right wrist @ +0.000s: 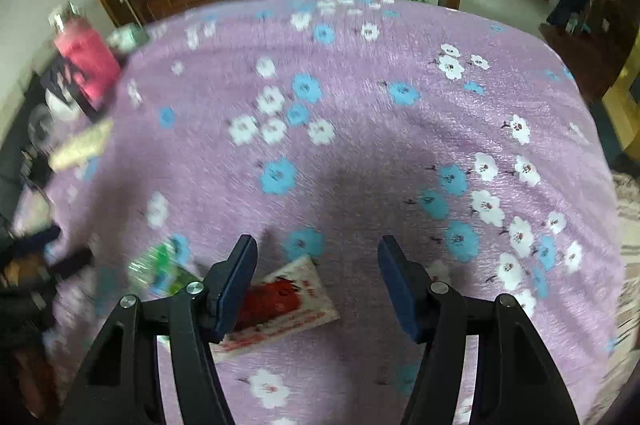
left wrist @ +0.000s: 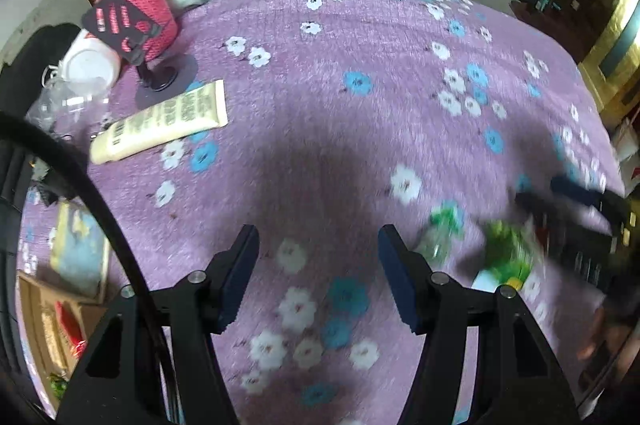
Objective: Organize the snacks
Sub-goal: 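Withdraw both open tools from the box toward the remaining snacks, then grasp another white packet with red print using the right tool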
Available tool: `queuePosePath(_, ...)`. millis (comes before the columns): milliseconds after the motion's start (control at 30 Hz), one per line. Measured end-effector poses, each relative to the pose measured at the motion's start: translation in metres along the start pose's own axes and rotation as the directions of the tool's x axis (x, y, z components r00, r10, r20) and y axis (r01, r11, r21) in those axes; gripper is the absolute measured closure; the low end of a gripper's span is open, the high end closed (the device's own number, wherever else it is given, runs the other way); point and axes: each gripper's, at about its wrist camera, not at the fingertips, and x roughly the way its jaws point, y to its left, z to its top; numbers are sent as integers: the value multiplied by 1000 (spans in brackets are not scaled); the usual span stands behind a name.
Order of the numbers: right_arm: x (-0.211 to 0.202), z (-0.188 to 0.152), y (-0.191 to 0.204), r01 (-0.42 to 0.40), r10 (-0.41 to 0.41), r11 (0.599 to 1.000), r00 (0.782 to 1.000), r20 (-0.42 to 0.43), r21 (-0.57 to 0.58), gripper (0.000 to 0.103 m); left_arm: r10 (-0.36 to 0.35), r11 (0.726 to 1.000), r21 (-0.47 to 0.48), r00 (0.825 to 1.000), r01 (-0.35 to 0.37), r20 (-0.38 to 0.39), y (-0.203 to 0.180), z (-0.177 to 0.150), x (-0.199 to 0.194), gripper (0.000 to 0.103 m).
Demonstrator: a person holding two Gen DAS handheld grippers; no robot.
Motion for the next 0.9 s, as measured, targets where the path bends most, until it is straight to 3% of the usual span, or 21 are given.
queuePosePath(167,-13,-25,-6,2,-6,996,999,-40,-91,40,-25,998,47,998,28,-50,-18,12,17,40)
queuePosePath(300,-34,-47,-24,-52,50,998,998,-30,-48,40,-61,992,109,996,68,-69,-35,10,21,40)
queuePosePath(400,-46,-58,-41,-78,78,997,997,-22,10,40,-34,986,158,996,46,-81,-48,7,26,40)
queuePosePath(533,-55,-62,-50,-84,84,996,996,1,40,39,-4,985,172,996,20,-93,-51,2,30,40)
queuePosePath(700,-45,-55,-38,-88,88,996,996,4,-1,34,20,981,196,997,-5,-77,-46,-7,24,40)
queuePosePath(900,-28,-42,-16,-102,101,994,995,-11,-43,34,-41,977,205,996,56,-79,-39,-10,13,38)
